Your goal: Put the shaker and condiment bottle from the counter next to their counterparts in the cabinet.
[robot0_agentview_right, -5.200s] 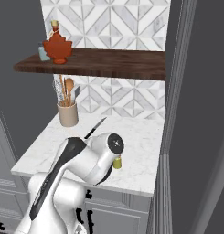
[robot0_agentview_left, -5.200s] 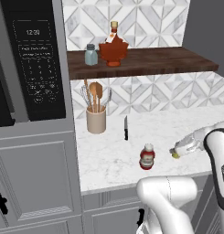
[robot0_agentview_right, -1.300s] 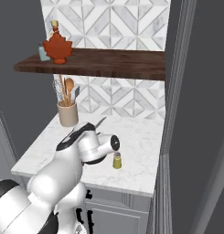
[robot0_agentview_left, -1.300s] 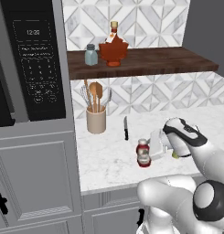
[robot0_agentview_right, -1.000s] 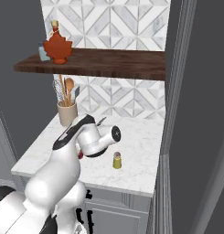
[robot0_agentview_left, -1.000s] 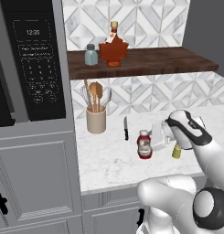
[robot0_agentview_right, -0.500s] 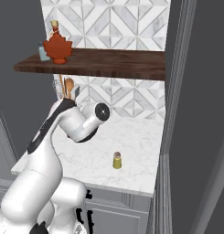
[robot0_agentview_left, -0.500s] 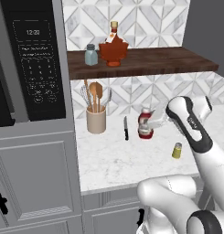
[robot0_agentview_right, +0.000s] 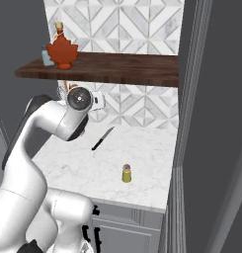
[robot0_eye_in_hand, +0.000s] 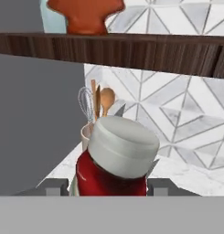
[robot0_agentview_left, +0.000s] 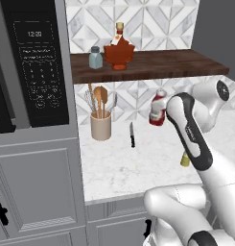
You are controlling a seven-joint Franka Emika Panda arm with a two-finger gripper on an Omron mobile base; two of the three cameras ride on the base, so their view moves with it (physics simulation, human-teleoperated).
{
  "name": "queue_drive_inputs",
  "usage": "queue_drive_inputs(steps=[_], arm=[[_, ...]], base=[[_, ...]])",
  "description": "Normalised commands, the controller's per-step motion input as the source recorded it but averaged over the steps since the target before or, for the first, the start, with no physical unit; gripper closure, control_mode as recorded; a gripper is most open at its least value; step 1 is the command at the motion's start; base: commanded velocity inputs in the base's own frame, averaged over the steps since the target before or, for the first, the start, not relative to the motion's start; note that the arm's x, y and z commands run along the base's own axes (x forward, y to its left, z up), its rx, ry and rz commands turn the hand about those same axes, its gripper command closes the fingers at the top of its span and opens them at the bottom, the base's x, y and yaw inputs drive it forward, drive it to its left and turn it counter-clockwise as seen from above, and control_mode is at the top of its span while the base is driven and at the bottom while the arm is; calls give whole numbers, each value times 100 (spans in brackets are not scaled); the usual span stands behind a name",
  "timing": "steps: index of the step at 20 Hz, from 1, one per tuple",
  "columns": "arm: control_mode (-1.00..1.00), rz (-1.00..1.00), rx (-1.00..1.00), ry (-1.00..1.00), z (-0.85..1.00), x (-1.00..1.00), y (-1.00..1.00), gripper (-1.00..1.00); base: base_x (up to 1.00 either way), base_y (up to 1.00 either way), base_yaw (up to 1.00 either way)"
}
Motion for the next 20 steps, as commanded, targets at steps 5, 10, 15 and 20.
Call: queue_drive_inputs(steps=[5, 10, 15, 20], arm=[[-100, -4, -7, -1, 100, -46, -50, 100], [-100, 0, -11, -11, 100, -67, -42, 100], [-100, 0, -1, -23, 100, -18, 21, 100], [-100, -2, -1, -3, 53, 5, 27, 100]], base=[[0, 0, 0], [0, 0, 0], [0, 0, 0], [0, 0, 0]])
